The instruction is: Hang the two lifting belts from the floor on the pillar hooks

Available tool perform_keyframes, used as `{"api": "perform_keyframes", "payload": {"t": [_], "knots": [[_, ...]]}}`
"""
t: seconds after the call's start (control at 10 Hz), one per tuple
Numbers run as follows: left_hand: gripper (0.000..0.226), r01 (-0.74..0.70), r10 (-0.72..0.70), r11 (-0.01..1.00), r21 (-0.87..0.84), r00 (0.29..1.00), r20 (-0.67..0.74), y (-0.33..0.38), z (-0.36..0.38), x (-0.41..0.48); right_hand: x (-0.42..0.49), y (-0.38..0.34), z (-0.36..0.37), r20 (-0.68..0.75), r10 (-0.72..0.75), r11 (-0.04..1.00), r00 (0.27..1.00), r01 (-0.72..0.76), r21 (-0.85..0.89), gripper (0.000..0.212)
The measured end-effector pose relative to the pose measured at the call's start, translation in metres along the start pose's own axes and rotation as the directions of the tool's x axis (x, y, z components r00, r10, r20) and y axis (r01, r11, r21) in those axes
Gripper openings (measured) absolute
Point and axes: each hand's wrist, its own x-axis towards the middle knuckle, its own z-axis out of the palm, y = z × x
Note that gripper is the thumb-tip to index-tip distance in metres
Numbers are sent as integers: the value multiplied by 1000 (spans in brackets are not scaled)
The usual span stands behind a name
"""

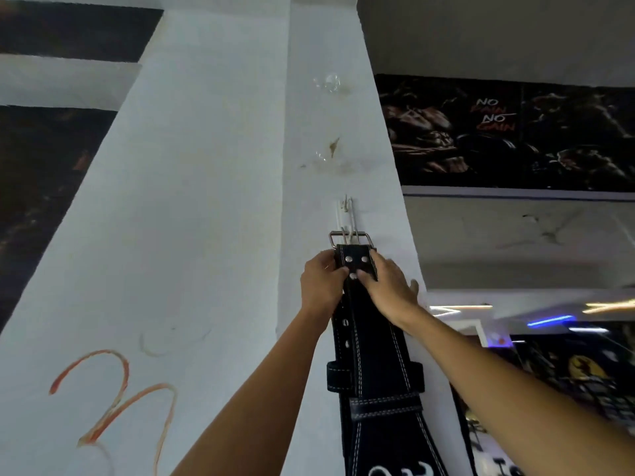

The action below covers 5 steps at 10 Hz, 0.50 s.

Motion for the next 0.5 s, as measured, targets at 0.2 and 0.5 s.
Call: {"api": "perform_keyframes", "payload": {"t": [0.2, 0.5], "knots": [[27, 127, -129, 991, 40, 990, 59, 16, -10, -82, -88, -3, -19, 114, 57, 992, 992, -69, 105, 49], [62, -243, 347, 588, 772, 937, 31, 125, -36, -247, -245, -44, -143, -152, -304, 931, 940, 260, -256, 60]]}}
